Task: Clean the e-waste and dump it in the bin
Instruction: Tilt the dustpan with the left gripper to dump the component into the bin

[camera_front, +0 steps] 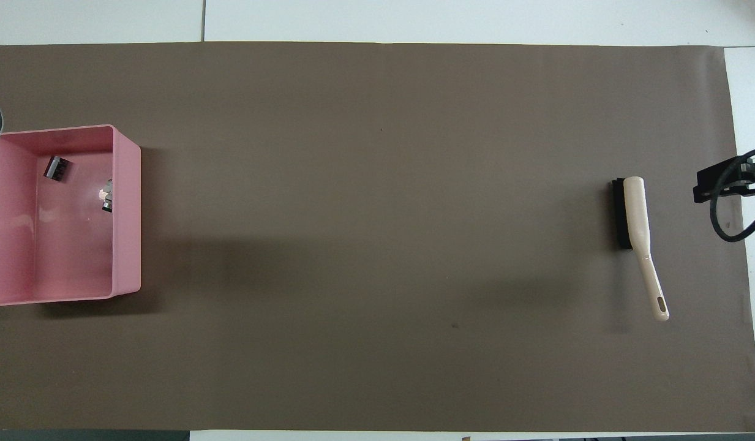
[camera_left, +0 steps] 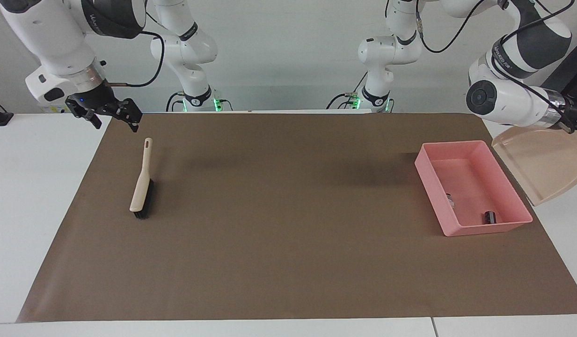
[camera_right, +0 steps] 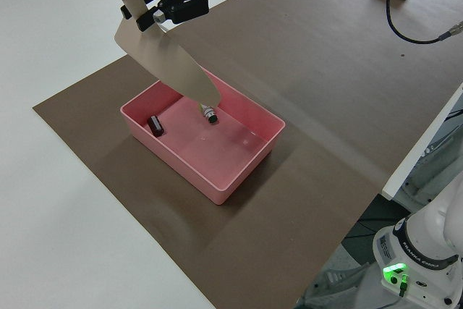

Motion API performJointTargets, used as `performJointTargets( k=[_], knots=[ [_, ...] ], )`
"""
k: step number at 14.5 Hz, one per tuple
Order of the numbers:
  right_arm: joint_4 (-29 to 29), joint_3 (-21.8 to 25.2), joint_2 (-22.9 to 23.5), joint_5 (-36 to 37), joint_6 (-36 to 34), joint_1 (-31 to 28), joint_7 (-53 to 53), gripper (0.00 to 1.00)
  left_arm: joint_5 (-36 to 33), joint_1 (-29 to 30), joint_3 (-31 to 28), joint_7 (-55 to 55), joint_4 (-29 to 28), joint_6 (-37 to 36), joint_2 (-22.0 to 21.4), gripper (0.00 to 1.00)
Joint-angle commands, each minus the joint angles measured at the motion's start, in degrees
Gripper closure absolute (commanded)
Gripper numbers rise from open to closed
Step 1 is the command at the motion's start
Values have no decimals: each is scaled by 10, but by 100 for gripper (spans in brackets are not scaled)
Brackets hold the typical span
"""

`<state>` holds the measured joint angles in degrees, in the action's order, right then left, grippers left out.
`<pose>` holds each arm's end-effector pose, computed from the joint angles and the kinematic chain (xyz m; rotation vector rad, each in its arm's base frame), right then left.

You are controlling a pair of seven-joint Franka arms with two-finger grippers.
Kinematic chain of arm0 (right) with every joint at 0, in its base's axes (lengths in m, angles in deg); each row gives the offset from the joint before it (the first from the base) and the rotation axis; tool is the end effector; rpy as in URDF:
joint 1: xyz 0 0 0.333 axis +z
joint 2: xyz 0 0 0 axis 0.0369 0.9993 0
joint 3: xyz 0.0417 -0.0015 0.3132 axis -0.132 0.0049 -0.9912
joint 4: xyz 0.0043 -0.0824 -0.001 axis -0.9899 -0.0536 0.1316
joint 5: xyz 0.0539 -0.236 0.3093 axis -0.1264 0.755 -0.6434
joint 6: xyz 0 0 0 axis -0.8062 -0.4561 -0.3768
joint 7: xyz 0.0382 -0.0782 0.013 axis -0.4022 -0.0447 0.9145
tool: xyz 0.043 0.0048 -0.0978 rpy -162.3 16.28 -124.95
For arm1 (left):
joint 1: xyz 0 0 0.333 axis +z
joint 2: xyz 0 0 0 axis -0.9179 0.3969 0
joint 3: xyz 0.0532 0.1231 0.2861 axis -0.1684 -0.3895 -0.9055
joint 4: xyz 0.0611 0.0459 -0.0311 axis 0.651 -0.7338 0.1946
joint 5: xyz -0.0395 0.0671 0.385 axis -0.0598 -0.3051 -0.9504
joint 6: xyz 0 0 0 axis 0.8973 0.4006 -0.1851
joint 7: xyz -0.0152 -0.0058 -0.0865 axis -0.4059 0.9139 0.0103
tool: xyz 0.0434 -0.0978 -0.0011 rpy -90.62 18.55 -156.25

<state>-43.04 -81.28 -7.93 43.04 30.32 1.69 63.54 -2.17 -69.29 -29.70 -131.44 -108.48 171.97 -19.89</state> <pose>0.5411 -0.0449 0.6062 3.0721 -0.1539 -0.1649 0.5953 0.0890 0.5713 -1.3757 1.3501 0.9789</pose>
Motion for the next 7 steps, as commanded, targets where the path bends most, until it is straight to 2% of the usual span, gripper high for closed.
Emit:
performJointTargets(
  k=[1, 3, 7],
  knots=[
    [-13, 0, -19, -21, 12, -9, 22, 0, -3, -8, 3, -9, -13, 3, -18, 100],
    [13, 0, -11, -8, 3, -5, 66, 0, 93, -23, 7, -18, 5, 2, -18, 100],
    [23, -2, -7, -8, -1, 0, 54, 0, 283, -43, 11, -80, 49, 7, -9, 99]
  ],
)
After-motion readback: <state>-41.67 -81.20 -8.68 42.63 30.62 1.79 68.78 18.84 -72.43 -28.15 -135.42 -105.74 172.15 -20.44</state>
